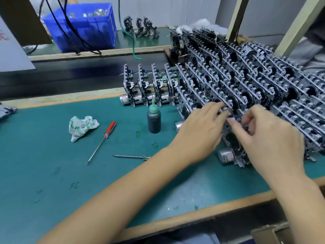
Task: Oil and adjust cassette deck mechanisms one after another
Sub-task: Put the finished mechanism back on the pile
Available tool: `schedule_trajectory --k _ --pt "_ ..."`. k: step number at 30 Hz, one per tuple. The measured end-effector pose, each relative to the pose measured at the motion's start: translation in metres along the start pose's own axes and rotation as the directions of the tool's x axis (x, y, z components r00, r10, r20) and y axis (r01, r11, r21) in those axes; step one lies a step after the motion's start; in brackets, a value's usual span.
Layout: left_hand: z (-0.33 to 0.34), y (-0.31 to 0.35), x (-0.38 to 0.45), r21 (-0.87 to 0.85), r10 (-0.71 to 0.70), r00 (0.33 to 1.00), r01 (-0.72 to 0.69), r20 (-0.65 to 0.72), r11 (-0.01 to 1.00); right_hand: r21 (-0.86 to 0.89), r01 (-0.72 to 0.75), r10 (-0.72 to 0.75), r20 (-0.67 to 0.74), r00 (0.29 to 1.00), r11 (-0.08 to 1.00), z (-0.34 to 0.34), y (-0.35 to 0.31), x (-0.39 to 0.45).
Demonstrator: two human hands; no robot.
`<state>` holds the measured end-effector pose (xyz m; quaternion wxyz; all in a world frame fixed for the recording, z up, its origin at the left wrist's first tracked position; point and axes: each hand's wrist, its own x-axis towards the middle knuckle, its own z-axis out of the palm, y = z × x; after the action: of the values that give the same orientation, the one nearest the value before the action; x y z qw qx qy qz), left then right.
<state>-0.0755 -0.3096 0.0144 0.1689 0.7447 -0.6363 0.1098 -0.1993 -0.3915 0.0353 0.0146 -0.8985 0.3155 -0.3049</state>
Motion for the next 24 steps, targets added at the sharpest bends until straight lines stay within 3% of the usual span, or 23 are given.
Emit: schedule_trajectory --k 3,6,10,15,18,20,24 --pt "-0.022 -0.009 -0.022 -0.201 -0.096 0.995 0.089 -0.024 0.975 0.149 0.189 -0.165 -0.16 0.973 0.971 -0.006 -0.026 -0.003" --pt "-0.042 -0.024 -0.056 -0.32 -0.217 0.976 0.2 -0.018 0.926 0.245 0.322 -0.313 -0.075 0.947 0.915 0.004 -0.063 -0.012" --pt "-0.052 -0.05 -0.111 -0.366 -0.409 0.908 0.414 0.093 0.834 0.363 0.377 -0.432 0.082 0.898 0.852 0.03 -0.112 -0.024" --pt "-0.063 -0.083 -0.174 -0.291 -0.632 0.761 0.643 0.145 0.708 0.485 0.457 -0.623 0.262 0.737 0.745 0.061 -0.176 -0.03" --pt "-0.081 -0.106 -0.206 -0.222 -0.735 0.667 0.74 0.121 0.635 0.57 0.485 -0.707 0.262 0.657 0.663 0.076 -0.221 -0.026" --pt "-0.095 -0.122 -0.227 -0.06 -0.78 0.621 0.784 0.075 0.618 0.594 0.513 -0.747 0.245 0.617 0.619 0.084 -0.255 -0.023" --pt "-0.128 -0.159 -0.272 0.314 -0.801 0.598 0.765 -0.022 0.562 0.665 0.516 -0.814 0.257 0.521 0.54 0.101 -0.331 -0.023"
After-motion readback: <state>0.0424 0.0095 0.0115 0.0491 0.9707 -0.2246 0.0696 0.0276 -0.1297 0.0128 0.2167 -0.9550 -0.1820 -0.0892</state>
